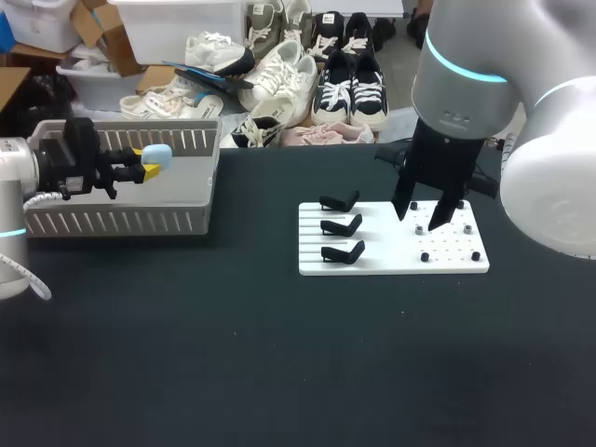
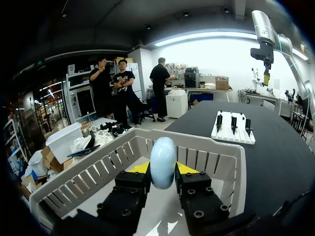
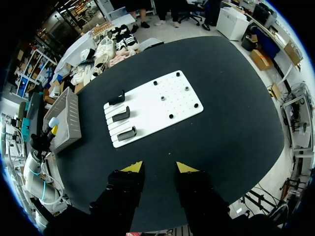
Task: Pick up each earbud case from the left stands, insert the matching earbuds, close the lid, and place the case in the box.
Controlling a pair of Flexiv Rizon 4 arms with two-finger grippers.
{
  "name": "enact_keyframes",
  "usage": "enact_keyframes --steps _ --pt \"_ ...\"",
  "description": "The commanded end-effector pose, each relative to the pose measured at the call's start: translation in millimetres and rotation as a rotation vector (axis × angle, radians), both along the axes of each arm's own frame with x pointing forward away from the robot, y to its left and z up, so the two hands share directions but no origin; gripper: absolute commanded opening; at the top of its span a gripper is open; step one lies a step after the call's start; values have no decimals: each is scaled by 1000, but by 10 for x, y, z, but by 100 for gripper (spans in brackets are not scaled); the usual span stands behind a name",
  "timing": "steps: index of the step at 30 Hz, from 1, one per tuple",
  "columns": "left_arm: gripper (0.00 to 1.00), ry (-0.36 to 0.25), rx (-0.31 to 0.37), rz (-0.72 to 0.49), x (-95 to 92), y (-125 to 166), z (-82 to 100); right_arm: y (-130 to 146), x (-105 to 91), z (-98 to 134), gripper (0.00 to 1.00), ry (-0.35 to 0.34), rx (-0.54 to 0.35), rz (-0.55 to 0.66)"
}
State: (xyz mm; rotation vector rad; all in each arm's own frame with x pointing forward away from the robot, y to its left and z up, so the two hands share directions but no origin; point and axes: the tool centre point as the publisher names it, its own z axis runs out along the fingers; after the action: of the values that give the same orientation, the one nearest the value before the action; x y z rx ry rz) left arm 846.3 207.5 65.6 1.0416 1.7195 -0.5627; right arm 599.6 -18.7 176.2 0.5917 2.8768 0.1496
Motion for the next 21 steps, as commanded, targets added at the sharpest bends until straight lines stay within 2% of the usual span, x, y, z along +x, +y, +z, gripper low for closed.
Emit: enact_keyframes --steps 1,5,9,13,21 --pt "100 59 3 -106 86 1 7 28 17 -12 37 -1 -1 2" --pt "100 54 0 -110 72 -16 38 31 43 0 37 -3 -1 9" --pt "100 3 1 -137 11 -121 244 -10 88 64 37 -35 3 17" --pt "100 -19 15 -192 -92 -348 445 -115 131 153 38 -80 5 23" --pt "100 -26 -15 -250 -347 -856 645 -470 240 196 39 -141 23 59"
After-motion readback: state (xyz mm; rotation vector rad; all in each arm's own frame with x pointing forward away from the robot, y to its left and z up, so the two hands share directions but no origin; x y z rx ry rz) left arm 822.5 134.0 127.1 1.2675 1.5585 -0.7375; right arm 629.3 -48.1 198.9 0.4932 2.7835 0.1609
